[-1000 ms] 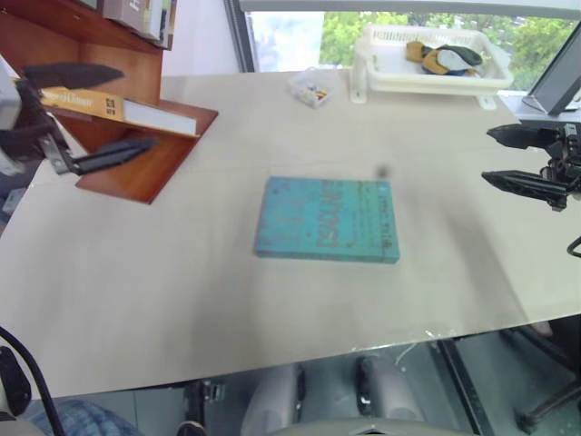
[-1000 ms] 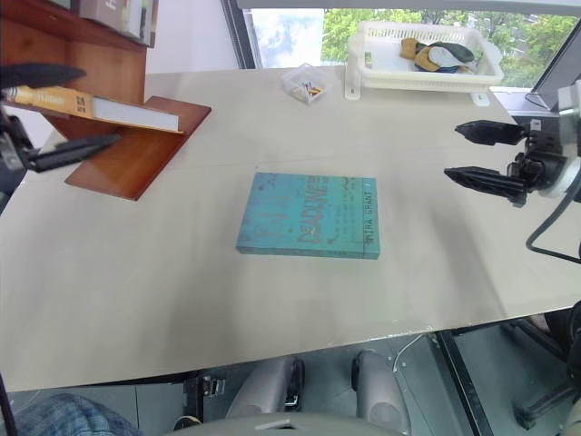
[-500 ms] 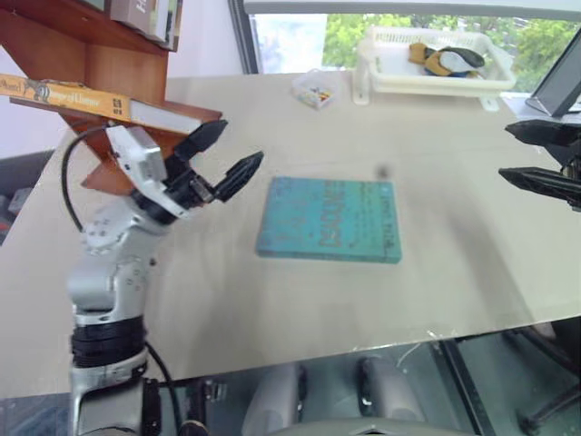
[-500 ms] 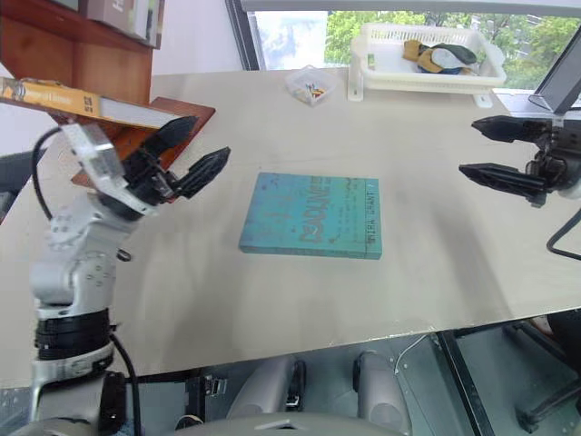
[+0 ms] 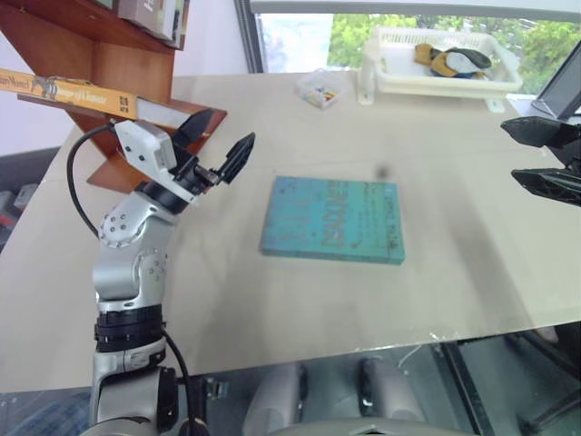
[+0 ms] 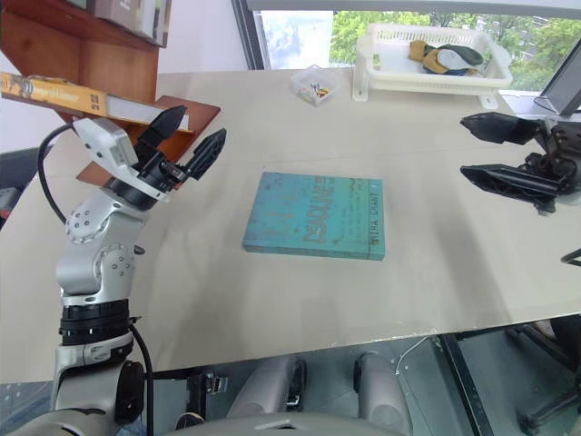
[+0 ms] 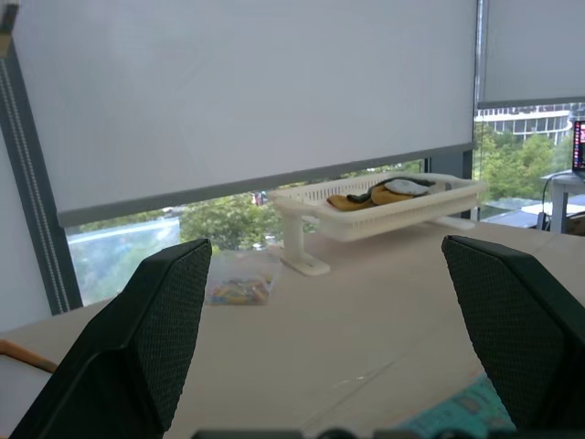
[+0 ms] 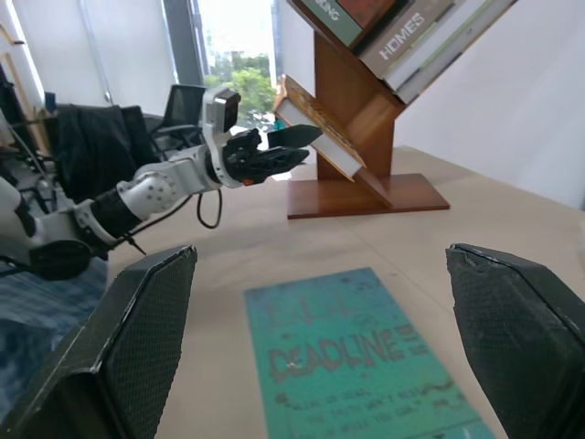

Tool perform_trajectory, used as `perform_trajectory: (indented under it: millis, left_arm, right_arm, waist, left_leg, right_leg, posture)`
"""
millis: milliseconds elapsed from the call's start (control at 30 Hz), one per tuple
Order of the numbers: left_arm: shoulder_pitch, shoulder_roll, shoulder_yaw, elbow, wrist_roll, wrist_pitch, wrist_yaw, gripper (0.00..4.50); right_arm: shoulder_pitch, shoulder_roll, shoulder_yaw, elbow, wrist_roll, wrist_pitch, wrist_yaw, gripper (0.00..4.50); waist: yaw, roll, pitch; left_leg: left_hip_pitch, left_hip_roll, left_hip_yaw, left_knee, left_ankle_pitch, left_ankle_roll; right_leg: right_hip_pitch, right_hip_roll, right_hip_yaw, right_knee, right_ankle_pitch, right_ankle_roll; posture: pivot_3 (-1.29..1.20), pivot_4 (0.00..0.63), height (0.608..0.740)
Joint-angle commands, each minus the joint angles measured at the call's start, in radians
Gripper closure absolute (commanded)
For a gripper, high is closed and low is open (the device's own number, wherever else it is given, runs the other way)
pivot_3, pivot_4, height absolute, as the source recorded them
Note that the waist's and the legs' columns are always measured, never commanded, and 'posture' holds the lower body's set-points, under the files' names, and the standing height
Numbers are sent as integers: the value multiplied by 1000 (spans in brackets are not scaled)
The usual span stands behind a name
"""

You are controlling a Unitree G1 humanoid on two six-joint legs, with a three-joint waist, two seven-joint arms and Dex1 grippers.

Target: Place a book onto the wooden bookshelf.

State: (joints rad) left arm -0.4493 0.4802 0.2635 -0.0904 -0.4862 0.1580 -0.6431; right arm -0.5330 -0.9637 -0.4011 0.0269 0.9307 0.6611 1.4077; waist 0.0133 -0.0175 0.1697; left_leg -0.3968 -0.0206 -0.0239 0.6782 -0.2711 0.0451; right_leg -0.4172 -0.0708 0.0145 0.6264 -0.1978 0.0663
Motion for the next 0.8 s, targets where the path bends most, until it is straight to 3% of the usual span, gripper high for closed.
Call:
perform_trajectory:
  millis: [33,567,800]
  left_arm:
    - [-27,10,21,9,22,-31,31,71]
    - [-126,-7,102,204,146,-224,265,71]
    - [-62,-23,49,121,90,-171,197,71]
  right_arm:
    - [-4,-11,-39,-22,21,-1,1,0]
    - [-11,-15,-26,-3,-9,-25,3,0]
    - [1,-16,-23,3,-28,-30,5,0]
  waist:
    - [0,0,0]
    - [-3,0,0]
    - [-6,0,0]
  left_leg:
    - [0,0,0,0,0,0]
    - [0,0,0,0,0,0]
    - [1,1,0,0,0,0]
  right_leg:
    - [0,0,0,0,0,0]
    - [0,0,0,0,0,0]
    - [0,0,0,1,0,0]
  posture:
    - [0,150,740]
    - [0,150,740]
    - [0,150,740]
